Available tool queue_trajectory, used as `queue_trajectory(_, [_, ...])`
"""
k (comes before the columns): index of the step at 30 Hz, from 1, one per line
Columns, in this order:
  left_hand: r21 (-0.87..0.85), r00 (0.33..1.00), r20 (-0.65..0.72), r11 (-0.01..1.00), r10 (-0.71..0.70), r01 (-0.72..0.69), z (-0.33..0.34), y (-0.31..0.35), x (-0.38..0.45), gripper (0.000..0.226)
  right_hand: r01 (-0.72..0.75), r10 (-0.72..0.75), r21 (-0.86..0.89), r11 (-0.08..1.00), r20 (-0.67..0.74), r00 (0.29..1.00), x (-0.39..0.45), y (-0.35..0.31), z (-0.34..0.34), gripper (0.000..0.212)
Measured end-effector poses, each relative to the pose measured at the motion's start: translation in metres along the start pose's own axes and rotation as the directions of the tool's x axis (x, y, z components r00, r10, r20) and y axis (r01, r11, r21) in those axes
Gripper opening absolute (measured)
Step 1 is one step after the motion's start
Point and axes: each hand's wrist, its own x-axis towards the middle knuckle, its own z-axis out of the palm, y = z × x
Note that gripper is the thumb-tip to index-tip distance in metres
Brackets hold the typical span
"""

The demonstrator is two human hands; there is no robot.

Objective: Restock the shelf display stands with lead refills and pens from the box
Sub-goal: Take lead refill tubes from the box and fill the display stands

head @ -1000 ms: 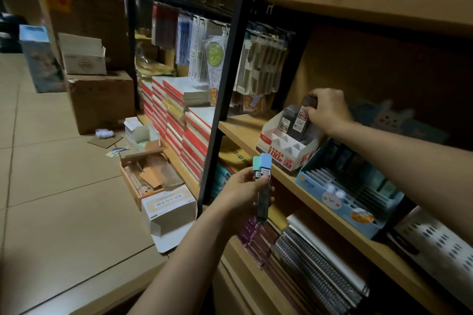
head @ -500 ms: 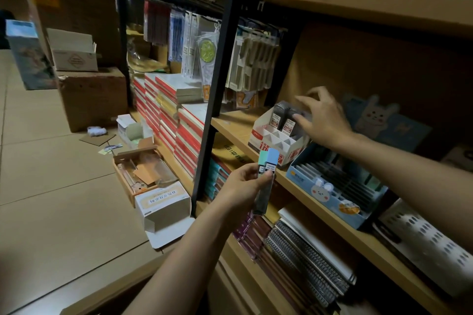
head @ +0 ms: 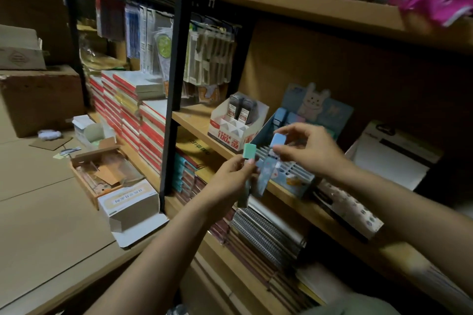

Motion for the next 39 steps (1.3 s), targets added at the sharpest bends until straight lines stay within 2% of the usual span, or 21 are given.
queue_trajectory(2, [-0.003,0.998,-0.051,1.000,0.021,-0.021,0.004,-0.003,0.005,0.021,-0.002,0.002,-0.008,1.000,-0.126,0.992,0.005,0.003,-0.030,0.027])
queue_trajectory(4, [0.017,0.997,-0.081,1.000,0.022,-0.021,0.007,-0.006,0.011,0.020,-0.002,-0.031,-0.129,0.992,-0.250,0.968,0.014,0.008,-0.058,0.029])
queue_trajectory(6, [0.009,0.996,-0.090,1.000,0.024,-0.024,0.010,-0.010,0.016,0.023,0.001,-0.085,-0.267,0.964,-0.304,0.949,0.022,0.014,-0.075,0.028])
queue_trajectory(9, [-0.064,0.993,-0.111,0.997,0.042,-0.049,0.013,-0.014,0.022,0.016,0.026,-0.163,-0.407,0.913,-0.306,0.938,0.036,0.022,-0.073,0.026])
queue_trajectory(12, [-0.031,0.989,-0.126,0.997,0.071,-0.076,0.013,-0.019,0.026,0.017,0.065,-0.224,-0.466,0.882,-0.295,0.929,0.057,0.029,-0.056,0.023])
queue_trajectory(18, [-0.016,0.989,-0.142,0.999,0.036,-0.038,0.002,-0.024,0.031,0.026,0.043,-0.196,-0.460,0.887,-0.290,0.937,0.089,0.036,-0.028,0.020])
queue_trajectory(26, [0.059,0.994,-0.032,0.993,0.107,-0.105,-0.002,-0.028,0.040,0.030,0.006,-0.158,-0.470,0.883,-0.284,0.946,0.102,0.047,-0.012,0.023])
queue_trajectory(29, [0.064,0.995,-0.037,0.993,0.097,-0.095,-0.002,-0.032,0.043,0.029,0.013,-0.174,-0.514,0.857,-0.267,0.948,0.101,0.049,-0.008,0.023])
queue_trajectory(35, [0.011,0.994,-0.051,0.996,0.093,-0.093,-0.002,-0.030,0.044,0.028,-0.021,-0.182,-0.646,0.763,-0.246,0.952,0.096,0.057,-0.005,0.035])
queue_trajectory(39, [-0.003,0.992,-0.075,0.994,0.106,-0.107,0.000,-0.023,0.040,0.030,-0.056,-0.132,-0.661,0.748,-0.231,0.964,0.093,0.052,-0.006,0.037])
